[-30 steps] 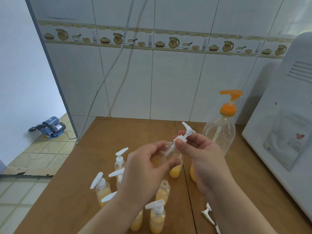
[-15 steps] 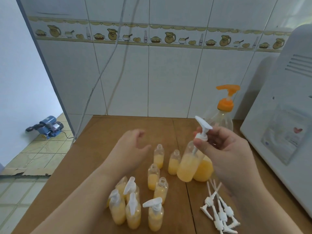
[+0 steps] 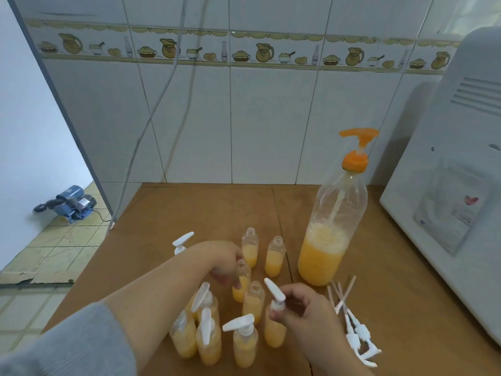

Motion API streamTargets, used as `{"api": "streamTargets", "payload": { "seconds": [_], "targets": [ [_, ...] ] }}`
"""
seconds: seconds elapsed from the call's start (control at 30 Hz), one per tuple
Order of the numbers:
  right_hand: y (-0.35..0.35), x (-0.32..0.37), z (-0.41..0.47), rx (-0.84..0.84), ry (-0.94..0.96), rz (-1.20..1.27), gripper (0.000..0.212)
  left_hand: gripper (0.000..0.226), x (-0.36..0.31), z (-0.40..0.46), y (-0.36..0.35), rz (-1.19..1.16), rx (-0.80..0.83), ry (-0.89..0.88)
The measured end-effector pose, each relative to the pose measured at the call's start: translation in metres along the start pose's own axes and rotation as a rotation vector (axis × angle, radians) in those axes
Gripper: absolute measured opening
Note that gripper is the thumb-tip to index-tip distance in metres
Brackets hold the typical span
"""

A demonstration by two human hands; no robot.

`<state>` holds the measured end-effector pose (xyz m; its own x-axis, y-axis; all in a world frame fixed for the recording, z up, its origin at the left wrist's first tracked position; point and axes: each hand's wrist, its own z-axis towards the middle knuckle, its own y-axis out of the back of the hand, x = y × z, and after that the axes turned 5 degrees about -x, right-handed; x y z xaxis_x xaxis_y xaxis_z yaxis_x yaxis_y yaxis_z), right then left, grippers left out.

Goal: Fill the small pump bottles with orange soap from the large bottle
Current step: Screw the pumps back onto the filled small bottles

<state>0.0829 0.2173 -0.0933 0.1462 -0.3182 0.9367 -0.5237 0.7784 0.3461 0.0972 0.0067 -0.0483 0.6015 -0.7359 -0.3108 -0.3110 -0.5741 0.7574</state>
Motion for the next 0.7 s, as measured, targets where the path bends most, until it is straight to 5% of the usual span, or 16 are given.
{"api": "streamTargets", "payload": {
  "seconds": [0.17,0.3,0.47,0.6,0.7],
  "targets": [
    [0.001,-0.006,0.001,0.120,0.092,-0.029,0.040,0.061,0.008,0.012,-0.005,-0.092,0.060,0.013],
    [0.020,-0.013,0.006,0.185,0.094,-0.199,0.066,0.060,0.012,0.015,-0.007,-0.107,0.079,0.040],
    [0.054,-0.016,0.005,-0.145,-0.060,-0.539,0.032,0.055,0.010,0.017,-0.007,-0.083,0.109,-0.032],
    [0.072,-0.029,0.012,0.092,-0.311,-0.890,0.020,0.054,0.008,0.019,-0.009,-0.064,0.091,-0.058],
    [0.069,-0.055,0.005,0.284,-0.314,-0.966,0.047,0.050,0.007,0.021,-0.012,-0.069,0.041,-0.079]
  ]
}}
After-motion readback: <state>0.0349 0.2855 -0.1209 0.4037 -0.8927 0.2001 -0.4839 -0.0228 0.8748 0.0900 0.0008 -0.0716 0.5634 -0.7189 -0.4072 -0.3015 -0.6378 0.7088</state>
